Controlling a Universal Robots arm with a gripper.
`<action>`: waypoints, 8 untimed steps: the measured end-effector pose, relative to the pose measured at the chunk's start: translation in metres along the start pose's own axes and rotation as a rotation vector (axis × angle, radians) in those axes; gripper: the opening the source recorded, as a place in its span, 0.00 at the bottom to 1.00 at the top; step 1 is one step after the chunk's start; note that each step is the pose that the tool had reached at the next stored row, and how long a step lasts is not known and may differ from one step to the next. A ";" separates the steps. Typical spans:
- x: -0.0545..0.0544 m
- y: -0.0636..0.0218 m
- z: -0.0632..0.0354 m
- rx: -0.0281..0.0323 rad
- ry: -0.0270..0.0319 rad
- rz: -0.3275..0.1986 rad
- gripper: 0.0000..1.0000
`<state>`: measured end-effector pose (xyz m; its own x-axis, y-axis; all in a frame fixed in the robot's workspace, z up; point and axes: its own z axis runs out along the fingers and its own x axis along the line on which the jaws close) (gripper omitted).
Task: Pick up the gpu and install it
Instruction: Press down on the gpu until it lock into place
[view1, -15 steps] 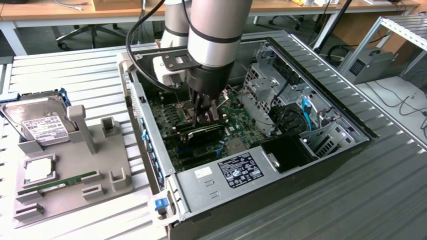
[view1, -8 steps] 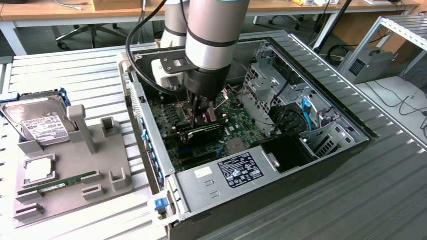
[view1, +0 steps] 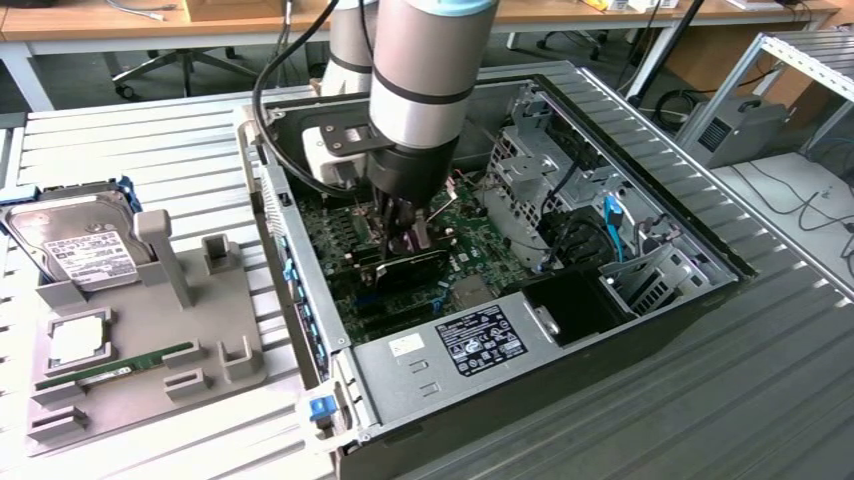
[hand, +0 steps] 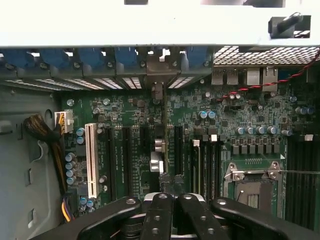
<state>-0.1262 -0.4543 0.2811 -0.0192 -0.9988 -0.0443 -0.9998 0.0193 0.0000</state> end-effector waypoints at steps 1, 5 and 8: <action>0.000 0.0009 0.0002 0.0000 -0.0001 0.000 0.11; -0.001 0.0023 0.0044 0.0000 -0.0001 0.000 0.11; -0.001 0.0024 0.0063 -0.0001 0.0001 0.000 0.11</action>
<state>-0.1286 -0.4531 0.2748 -0.0191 -0.9988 -0.0442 -0.9998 0.0191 0.0001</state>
